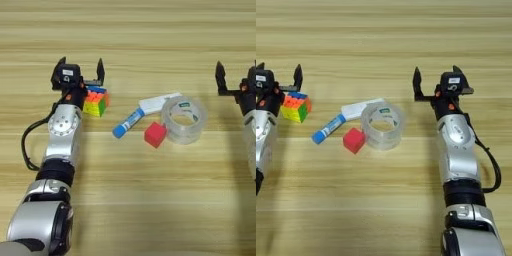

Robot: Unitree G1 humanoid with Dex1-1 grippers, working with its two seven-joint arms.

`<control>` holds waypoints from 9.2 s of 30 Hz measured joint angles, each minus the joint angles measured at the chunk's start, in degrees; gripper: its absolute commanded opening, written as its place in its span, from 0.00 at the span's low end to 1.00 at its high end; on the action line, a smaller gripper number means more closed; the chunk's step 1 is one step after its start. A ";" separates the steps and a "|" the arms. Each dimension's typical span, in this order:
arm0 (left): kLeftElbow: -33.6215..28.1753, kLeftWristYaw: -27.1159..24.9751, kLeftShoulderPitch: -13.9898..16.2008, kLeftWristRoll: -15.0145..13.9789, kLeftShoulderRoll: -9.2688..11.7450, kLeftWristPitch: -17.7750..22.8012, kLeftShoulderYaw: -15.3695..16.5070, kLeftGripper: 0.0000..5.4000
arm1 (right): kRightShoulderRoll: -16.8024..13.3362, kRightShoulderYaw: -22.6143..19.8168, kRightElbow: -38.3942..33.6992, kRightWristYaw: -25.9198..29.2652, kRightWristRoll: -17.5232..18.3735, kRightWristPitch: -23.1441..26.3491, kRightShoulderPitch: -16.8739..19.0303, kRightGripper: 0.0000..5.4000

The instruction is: Move the objects on the table

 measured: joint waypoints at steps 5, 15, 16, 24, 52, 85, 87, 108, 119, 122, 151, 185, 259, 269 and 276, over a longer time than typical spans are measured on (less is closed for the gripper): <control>-0.57 -0.06 -0.03 -0.06 0.15 0.03 0.04 1.00 | 0.00 0.01 0.70 0.08 0.11 -0.06 -0.44 1.00; -2.01 -0.66 0.06 -0.14 0.92 0.92 0.45 1.00 | -0.28 0.01 1.57 0.49 0.11 -0.44 -0.71 1.00; -2.60 -1.42 0.23 -0.19 0.94 1.74 0.09 1.00 | -0.30 0.01 1.58 0.49 0.09 -0.45 -0.71 1.00; -14.92 -9.84 6.34 -0.96 3.31 9.90 -2.48 1.00 | -0.30 0.13 1.56 -0.27 -0.01 -0.60 -0.79 1.00; -49.80 -30.01 27.22 -7.10 13.25 43.10 -14.25 1.00 | 0.39 1.22 3.10 -3.00 -1.04 -0.80 -3.08 1.00; -43.67 -35.53 18.44 -6.93 11.13 43.86 -22.85 1.00 | 0.63 1.29 0.82 -3.86 -1.24 -0.76 -2.97 1.00; -42.28 -35.49 18.01 -6.93 10.72 43.83 -22.85 1.00 | 0.63 1.29 0.49 -4.22 -1.23 -0.70 -2.96 1.00; -38.40 -35.47 18.28 -4.72 9.80 43.01 -24.37 1.00 | 0.65 1.37 -0.87 -4.42 -1.23 0.21 -2.61 1.00; -36.91 -35.55 18.56 -4.22 9.06 42.77 -26.51 1.00 | 0.86 1.48 -1.63 -4.52 -1.26 0.60 -2.15 1.00; -33.25 -35.40 17.63 -3.34 8.18 42.42 -26.62 1.00 | 0.96 1.49 -1.72 -4.56 -1.30 1.21 -1.99 1.00; -19.08 -34.83 11.96 -1.82 3.01 38.25 -25.09 1.00 | 1.47 1.23 -3.10 -4.59 -1.87 1.42 -1.70 1.00; -18.23 -34.45 11.50 -1.19 2.44 38.05 -24.39 0.64 | 1.49 1.14 -3.13 -4.59 -1.87 1.42 -1.70 1.00; -23.32 -27.90 9.99 -2.78 0.90 31.82 -13.34 0.41 | 6.99 5.80 -9.75 7.54 9.36 14.78 1.06 1.00; -22.07 -27.50 9.40 -2.80 0.34 30.32 -12.44 0.41 | 9.54 6.19 -13.65 12.04 17.59 24.31 2.27 1.00; -21.75 -27.52 9.07 -2.98 0.14 29.04 -12.17 0.41 | 11.10 5.30 -15.13 14.49 25.61 33.22 2.28 1.00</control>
